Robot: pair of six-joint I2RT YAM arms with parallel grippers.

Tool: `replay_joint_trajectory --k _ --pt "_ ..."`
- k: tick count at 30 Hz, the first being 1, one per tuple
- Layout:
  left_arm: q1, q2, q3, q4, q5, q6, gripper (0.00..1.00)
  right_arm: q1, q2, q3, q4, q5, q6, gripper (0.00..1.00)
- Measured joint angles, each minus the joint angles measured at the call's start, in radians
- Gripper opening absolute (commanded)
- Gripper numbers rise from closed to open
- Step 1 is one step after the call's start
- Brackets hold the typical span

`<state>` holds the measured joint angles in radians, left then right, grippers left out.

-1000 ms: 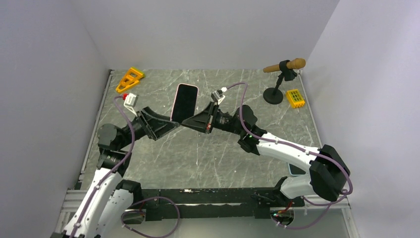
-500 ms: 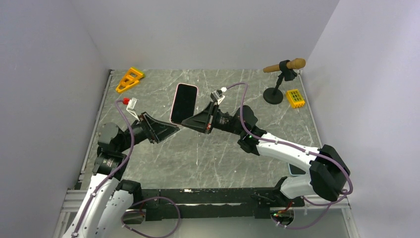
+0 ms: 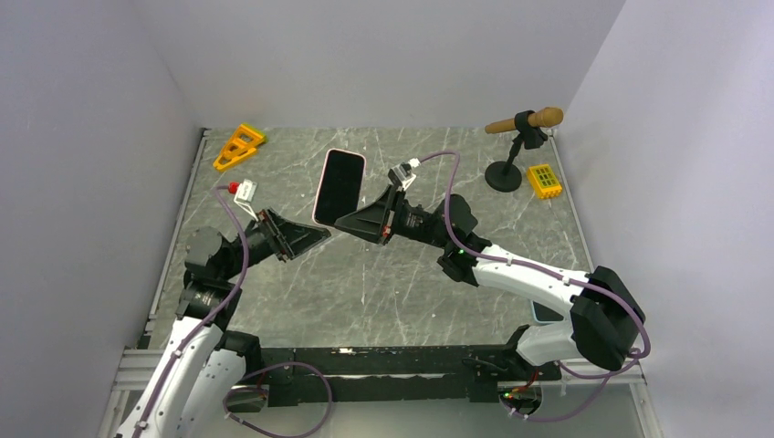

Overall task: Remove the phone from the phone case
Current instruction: Remove the phone case from the phone.

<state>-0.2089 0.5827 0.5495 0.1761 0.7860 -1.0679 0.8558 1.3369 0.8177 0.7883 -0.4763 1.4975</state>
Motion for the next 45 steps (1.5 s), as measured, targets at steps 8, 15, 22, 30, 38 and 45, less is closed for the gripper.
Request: replay_joint_trajectory --k 8,15,22,30,38,45 --pt "0.0 0.015 -0.012 0.064 -0.011 -0.054 0.56 0.007 0.0 0.0 0.032 0.0 0.014 0.0" --pt "0.003 0.007 -0.045 0.097 -0.014 -0.082 0.72 0.008 0.006 0.0 0.061 0.001 0.024 0.0" --pt "0.003 0.003 -0.05 0.141 -0.005 -0.104 0.87 0.008 0.027 0.0 0.069 0.008 0.032 0.0" --pt "0.003 0.006 -0.055 0.161 -0.006 -0.123 0.7 0.013 0.029 0.0 0.079 0.023 0.04 0.0" --pt "0.003 0.037 -0.063 0.194 -0.016 -0.153 0.82 0.023 0.032 -0.001 0.081 0.029 0.04 0.0" --pt "0.003 0.037 -0.063 0.193 -0.037 -0.157 0.73 0.03 0.045 -0.001 0.103 0.047 0.04 0.0"
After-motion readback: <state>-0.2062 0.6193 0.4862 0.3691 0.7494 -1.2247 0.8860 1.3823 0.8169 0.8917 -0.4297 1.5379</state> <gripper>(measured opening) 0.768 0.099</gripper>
